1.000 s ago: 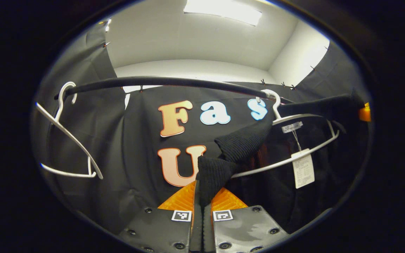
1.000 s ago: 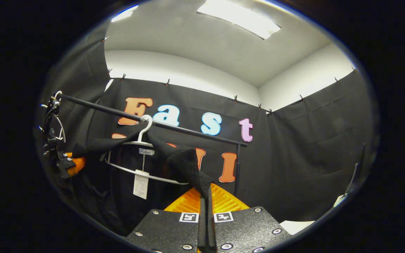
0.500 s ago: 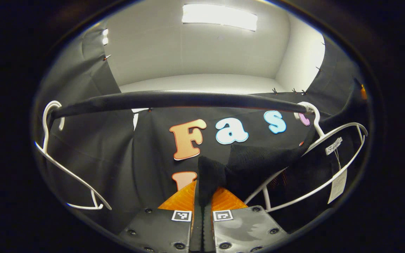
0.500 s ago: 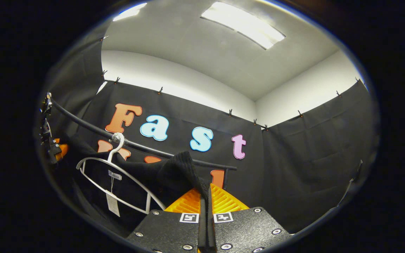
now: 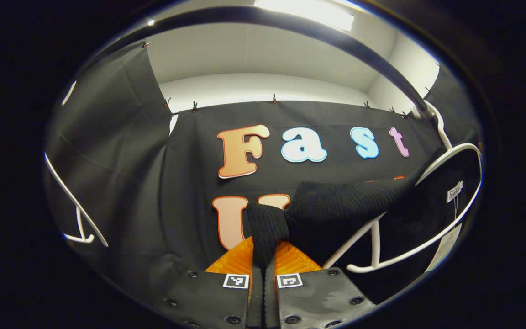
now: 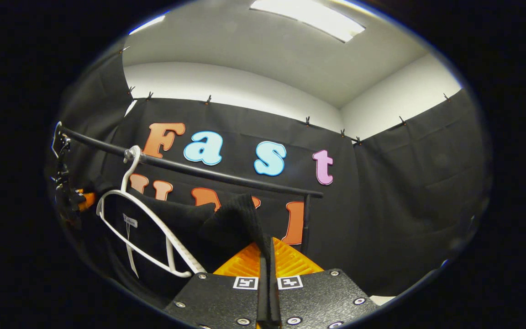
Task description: Grasp the clothes on the hanger with both hands and then place them into the laundry hamper below.
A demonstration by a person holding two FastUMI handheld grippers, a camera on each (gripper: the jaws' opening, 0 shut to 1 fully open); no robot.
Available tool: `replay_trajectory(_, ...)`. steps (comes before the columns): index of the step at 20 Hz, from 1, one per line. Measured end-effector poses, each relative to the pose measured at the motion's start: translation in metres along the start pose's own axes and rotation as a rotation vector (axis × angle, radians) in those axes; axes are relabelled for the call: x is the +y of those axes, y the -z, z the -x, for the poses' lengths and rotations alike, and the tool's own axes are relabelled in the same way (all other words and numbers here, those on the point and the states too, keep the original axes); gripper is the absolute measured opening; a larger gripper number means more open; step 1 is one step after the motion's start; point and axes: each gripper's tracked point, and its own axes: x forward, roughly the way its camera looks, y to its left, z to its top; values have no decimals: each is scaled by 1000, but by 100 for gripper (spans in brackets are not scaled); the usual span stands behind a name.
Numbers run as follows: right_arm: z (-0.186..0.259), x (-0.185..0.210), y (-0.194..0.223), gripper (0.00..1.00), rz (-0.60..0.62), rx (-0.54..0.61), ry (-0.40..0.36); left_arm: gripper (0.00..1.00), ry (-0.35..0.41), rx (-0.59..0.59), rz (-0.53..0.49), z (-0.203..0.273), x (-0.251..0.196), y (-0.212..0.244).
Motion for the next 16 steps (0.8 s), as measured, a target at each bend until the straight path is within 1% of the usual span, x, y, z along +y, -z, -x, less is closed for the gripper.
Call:
replay_trajectory(3,5,5,28,1,-14,46,-7,8,10,42,-1,-4,-5,22)
replay_trajectory(6,11,7,42,1,-34,73,-6,8,22,63,-4,3,-10,34)
replay_trajectory(9,17,14,64,1,-26,112,-14,8,38,107,9,3,-19,51)
replay_trajectory(12,26,23,74,1,-23,131,-22,8,38,128,14,8,-19,57)
replay_trajectory(14,31,27,82,1,-25,147,-28,8,52,157,9,6,-22,66)
replay_trajectory(16,38,33,89,1,-32,163,-38,8,39,191,10,9,-16,77)
